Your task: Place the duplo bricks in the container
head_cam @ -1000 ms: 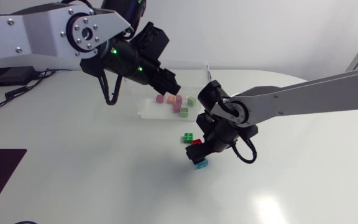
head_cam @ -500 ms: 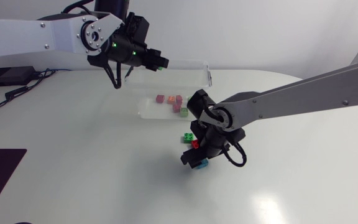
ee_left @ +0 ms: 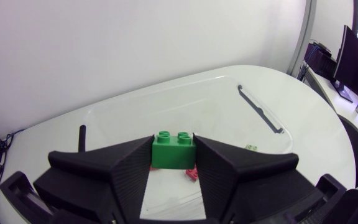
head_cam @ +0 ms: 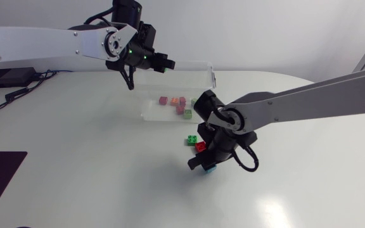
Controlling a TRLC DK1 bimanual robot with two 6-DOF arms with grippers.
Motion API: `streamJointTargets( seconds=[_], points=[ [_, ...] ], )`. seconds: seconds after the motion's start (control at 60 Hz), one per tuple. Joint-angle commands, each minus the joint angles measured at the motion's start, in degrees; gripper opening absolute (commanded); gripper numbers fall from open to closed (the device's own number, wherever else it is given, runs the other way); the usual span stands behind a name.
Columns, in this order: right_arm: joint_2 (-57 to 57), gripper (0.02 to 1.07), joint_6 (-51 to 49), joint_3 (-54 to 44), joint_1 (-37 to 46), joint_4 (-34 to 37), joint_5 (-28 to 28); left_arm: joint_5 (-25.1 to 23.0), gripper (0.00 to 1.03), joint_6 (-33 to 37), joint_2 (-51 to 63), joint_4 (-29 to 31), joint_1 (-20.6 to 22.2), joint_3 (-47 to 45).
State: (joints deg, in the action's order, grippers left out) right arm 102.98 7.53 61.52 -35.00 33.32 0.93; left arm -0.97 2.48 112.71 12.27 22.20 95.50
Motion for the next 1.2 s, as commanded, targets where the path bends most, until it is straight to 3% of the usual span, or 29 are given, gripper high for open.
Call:
streamJointTargets(
  seconds=[0.0,0.233,0.617,1.183],
  points=[
    [-4.63,0.25,0.82,-0.17,1.17,1.75,-0.58,0.45,0.74,-1.51,1.99,-0.41,0.13,2.49],
    [-8.76,0.25,-0.15,5.37,4.95,5.97,-0.49,0.53,0.92,-1.87,0.85,-0.23,0.22,1.53],
    [-6.04,0.25,0.12,23.12,10.22,8.87,0.13,-0.43,0.93,-0.55,-10.93,-0.58,0.83,-9.81],
    [14.27,0.25,2.58,53.27,10.48,12.65,-0.14,-5.36,0.93,5.25,-27.28,-0.93,2.68,-31.34]
  ],
)
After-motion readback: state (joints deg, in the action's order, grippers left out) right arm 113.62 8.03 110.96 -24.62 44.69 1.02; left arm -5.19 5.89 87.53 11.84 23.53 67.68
